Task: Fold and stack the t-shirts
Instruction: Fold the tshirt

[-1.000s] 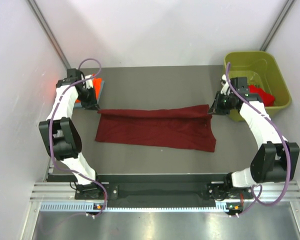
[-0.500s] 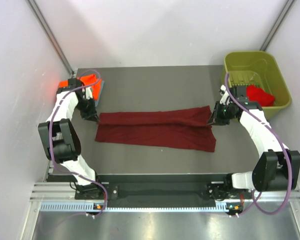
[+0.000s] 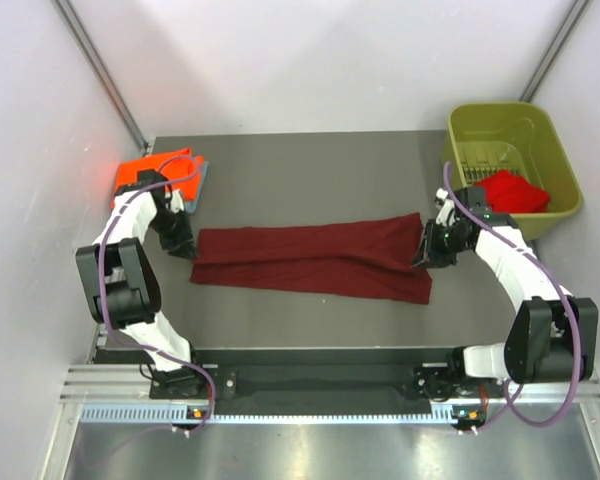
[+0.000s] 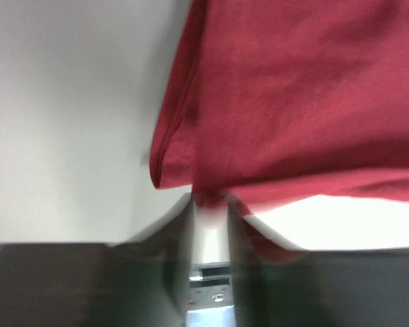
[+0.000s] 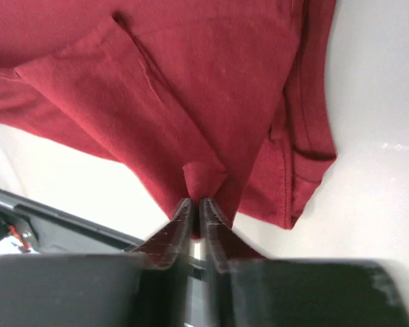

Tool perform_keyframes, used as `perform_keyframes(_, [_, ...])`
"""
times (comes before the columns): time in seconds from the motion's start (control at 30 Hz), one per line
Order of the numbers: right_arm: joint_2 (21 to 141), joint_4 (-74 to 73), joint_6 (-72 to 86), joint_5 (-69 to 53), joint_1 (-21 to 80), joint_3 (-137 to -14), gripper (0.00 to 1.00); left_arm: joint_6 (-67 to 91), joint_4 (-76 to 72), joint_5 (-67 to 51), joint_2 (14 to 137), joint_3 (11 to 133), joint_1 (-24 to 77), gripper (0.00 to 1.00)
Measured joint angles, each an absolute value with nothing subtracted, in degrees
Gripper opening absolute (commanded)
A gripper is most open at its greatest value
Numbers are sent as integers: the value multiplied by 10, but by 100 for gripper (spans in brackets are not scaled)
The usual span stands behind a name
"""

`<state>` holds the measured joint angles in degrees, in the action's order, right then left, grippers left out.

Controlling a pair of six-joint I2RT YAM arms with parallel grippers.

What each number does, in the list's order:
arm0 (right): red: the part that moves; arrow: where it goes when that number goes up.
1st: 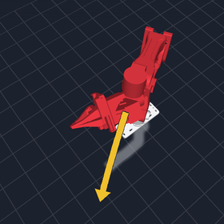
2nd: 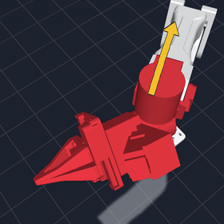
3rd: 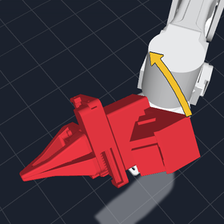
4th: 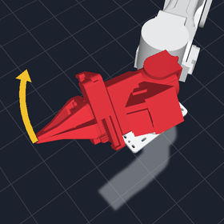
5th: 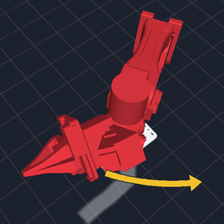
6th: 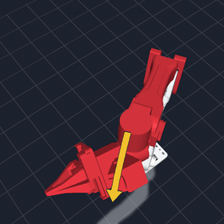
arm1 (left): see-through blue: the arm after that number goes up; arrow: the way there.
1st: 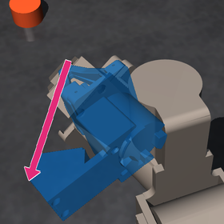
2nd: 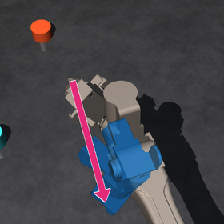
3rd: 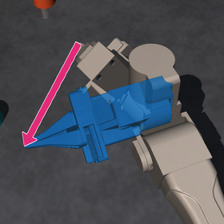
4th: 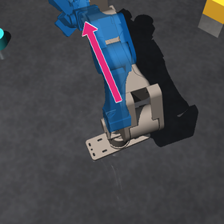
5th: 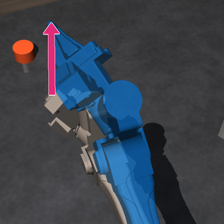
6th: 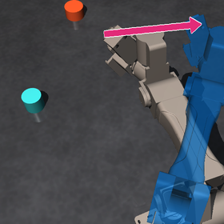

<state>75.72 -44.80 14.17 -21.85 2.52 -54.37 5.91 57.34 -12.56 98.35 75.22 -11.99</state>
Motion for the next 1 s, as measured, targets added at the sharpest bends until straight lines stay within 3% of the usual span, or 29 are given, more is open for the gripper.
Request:
perform_keyframes(0.03, [759,-448,144,-221,25,-539,27,56,574,-123,983,748,-120,43])
perform_keyframes(0.1, [764,-451,142,-222,25,-532,43,62,577,-105,983,746,-120,46])
perform_keyframes(0.2, [767,-456,139,-222,25,-533,50,61,577,-84,983,746,-121,47])
perform_keyframes(0.6, [833,-419,134,-226,25,-588,46,72,562,-114,998,867,-120,41])
perform_keyframes(1.0, [1014,-377,135,-252,48,-700,45,103,551,-174,1084,833,-72,38])
